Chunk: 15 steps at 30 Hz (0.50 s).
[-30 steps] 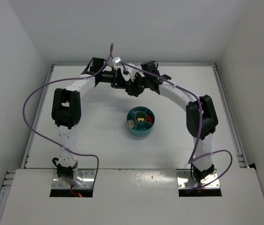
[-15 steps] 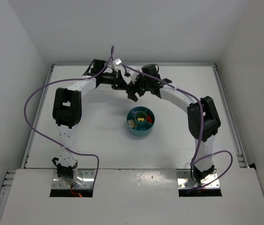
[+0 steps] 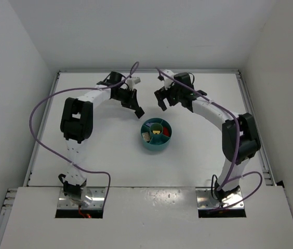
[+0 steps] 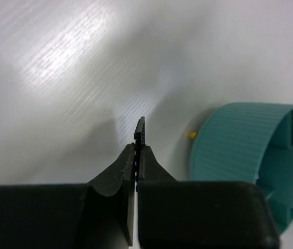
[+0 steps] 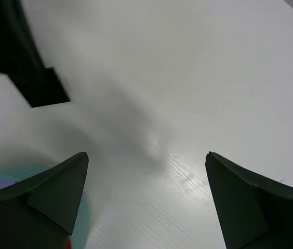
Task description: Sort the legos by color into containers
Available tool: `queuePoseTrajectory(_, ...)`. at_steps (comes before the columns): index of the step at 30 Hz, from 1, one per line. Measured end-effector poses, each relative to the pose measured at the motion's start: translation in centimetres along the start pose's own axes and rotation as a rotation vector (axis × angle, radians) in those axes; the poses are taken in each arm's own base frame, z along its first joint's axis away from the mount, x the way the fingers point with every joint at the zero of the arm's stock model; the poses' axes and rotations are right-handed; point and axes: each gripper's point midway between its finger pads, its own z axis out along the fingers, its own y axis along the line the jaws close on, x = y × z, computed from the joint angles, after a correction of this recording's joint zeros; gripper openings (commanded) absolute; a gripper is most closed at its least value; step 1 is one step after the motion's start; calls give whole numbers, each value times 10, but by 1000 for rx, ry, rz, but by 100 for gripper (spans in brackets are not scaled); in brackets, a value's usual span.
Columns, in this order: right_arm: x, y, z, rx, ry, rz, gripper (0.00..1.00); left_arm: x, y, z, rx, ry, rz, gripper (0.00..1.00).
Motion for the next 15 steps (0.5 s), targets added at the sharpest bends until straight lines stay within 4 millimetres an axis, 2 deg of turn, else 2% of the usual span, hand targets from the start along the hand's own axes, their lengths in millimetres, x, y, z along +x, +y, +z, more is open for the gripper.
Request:
queuePoseTrajectory(3, 8, -23, -3, 57, 14, 58, 95, 17, -1, 11, -63, 68, 84, 0)
queuePoseTrajectory(7, 21, -52, -8, 120, 36, 151, 98, 36, -15, 17, -62, 138, 189, 0)
queuePoseTrajectory(11, 48, -74, -6, 161, 91, 261, 99, 45, -36, 0, -49, 143, 276, 0)
queuePoseTrajectory(15, 72, -88, -8, 189, 140, 340, 99, 30, -60, -27, -57, 60, 377, 0)
